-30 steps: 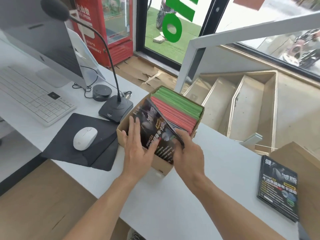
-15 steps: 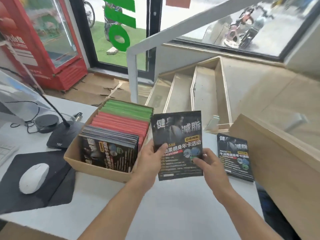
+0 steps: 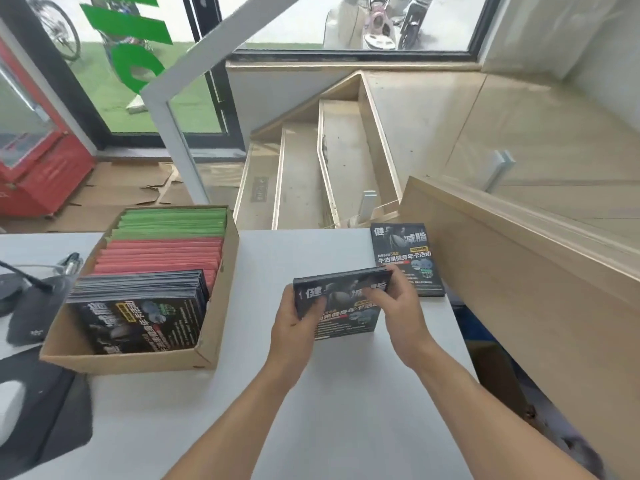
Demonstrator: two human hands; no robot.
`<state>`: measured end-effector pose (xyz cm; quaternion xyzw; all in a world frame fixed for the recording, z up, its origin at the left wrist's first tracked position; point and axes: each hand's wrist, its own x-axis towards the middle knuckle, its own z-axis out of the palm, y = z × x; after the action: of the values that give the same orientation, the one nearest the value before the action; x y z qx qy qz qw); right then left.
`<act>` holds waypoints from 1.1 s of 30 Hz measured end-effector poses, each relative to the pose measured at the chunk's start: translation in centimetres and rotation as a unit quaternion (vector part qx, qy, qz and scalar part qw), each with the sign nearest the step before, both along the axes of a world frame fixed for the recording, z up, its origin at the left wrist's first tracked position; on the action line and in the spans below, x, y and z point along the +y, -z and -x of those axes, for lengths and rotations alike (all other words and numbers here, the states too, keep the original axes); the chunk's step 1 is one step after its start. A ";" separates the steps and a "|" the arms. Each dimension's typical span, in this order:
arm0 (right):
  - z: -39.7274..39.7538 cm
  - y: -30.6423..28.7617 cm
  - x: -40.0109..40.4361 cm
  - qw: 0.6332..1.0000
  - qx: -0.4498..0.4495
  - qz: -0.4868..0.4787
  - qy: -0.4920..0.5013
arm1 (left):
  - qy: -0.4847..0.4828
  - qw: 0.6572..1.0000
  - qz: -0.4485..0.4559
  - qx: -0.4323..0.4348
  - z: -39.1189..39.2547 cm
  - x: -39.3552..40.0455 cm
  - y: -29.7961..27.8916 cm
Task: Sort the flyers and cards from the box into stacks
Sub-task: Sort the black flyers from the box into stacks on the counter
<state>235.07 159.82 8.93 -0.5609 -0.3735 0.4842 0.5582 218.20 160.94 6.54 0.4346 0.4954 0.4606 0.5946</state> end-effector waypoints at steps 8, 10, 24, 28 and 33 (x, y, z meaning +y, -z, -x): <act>1.3 -0.7 0.2 0.998 0.046 -0.027 0.026 | -0.088 0.996 -0.025 -0.011 -1.7 -0.5 -2.4; 1.4 -0.4 0.4 0.998 0.037 -0.021 0.045 | -0.108 0.994 -0.010 -0.019 -1.8 -0.5 -2.7; 1.5 0.5 0.5 0.999 0.021 -0.040 0.006 | -0.077 0.995 -0.025 0.051 -1.7 -0.5 -2.2; 1.0 0.8 0.7 0.999 0.011 -0.048 -0.008 | -0.074 0.993 -0.023 0.085 -1.6 -0.2 -1.8; -0.1 2.7 0.4 0.997 -0.044 -0.031 -0.062 | -0.085 0.994 -0.020 0.065 -1.7 0.4 -1.5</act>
<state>235.19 160.27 6.22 -0.5397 -0.4464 0.4812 0.5271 219.90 161.37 8.04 0.4313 0.5590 0.4899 0.5114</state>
